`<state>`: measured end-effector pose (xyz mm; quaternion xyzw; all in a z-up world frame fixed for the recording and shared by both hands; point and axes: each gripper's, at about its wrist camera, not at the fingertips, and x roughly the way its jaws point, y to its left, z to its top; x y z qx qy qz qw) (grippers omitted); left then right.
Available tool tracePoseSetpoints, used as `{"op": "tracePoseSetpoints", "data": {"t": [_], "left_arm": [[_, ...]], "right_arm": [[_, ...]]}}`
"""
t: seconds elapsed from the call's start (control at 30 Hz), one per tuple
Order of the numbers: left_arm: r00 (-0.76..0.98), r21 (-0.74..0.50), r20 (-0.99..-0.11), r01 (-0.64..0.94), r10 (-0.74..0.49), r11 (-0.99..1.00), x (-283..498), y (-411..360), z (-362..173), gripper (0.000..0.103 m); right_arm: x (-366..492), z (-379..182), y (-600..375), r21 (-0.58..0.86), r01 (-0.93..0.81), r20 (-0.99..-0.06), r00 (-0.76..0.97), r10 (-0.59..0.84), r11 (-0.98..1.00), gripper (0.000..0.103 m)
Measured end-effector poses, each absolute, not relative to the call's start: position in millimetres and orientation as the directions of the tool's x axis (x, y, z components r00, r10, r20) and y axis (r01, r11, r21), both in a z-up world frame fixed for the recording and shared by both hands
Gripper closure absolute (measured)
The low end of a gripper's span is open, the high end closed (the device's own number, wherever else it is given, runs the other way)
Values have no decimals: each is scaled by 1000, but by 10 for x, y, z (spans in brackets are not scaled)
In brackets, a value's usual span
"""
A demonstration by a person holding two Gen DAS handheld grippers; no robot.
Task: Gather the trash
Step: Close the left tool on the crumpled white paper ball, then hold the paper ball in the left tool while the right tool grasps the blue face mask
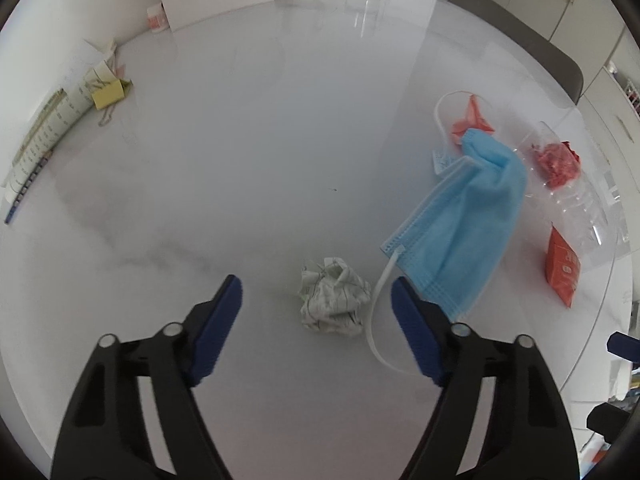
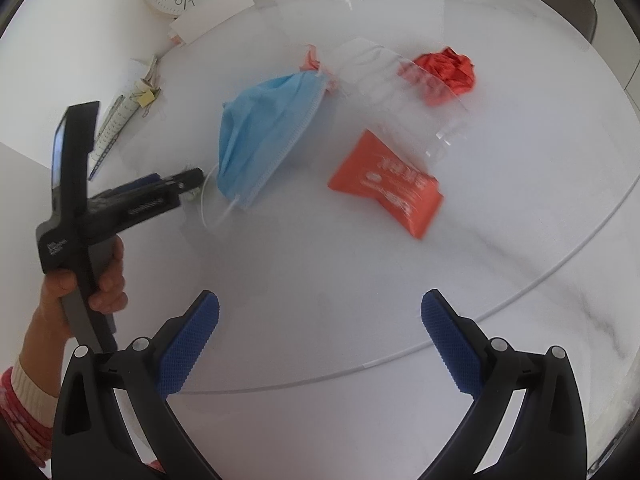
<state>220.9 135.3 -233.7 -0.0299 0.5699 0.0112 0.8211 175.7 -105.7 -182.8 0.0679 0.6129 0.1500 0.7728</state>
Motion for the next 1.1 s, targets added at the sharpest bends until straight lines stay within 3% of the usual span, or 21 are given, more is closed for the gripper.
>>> {"op": "tracePoseSetpoints", "data": {"t": [0.17,0.3,0.57,0.7,0.87,0.93,0.97,1.03,1.1], "left_arm": [[338,-51,-941,-79,-22,996,2232,1403,-2435,45],[351,-44,-936,-75,-15,996,2202,1391,-2434,66],[384,-64,-923,-134,-8,989,2142,1544,-2281,70],[398,-35,-917,-136,22,990,2053,1590,-2174,70],[409,-42,-912,-151,24,988,1972,1655,-2102,70],[406,-53,-914,-173,22,983,1951,1705,-2105,70],[404,-60,-914,-183,20,981,1947,1719,-2112,70],[401,-72,-916,-203,16,977,1937,1748,-2138,70],[399,-75,-917,-207,14,975,1934,1776,-2156,70]], "right_arm": [[1895,-1873,-961,292,-158,-927,196,320,943,3],[2025,-1865,-865,302,-160,-922,201,331,940,3],[2436,-1775,-425,311,-167,-905,247,345,935,3],[2703,-1829,-154,258,-222,-915,257,312,940,3],[2955,-2016,103,80,-316,-946,275,171,946,3],[3008,-2128,118,113,-308,-947,254,196,945,3],[3014,-2165,117,125,-302,-945,253,206,945,6],[3001,-2278,90,151,-287,-947,232,221,946,34],[2967,-2327,69,179,-269,-941,234,244,946,50]]}}
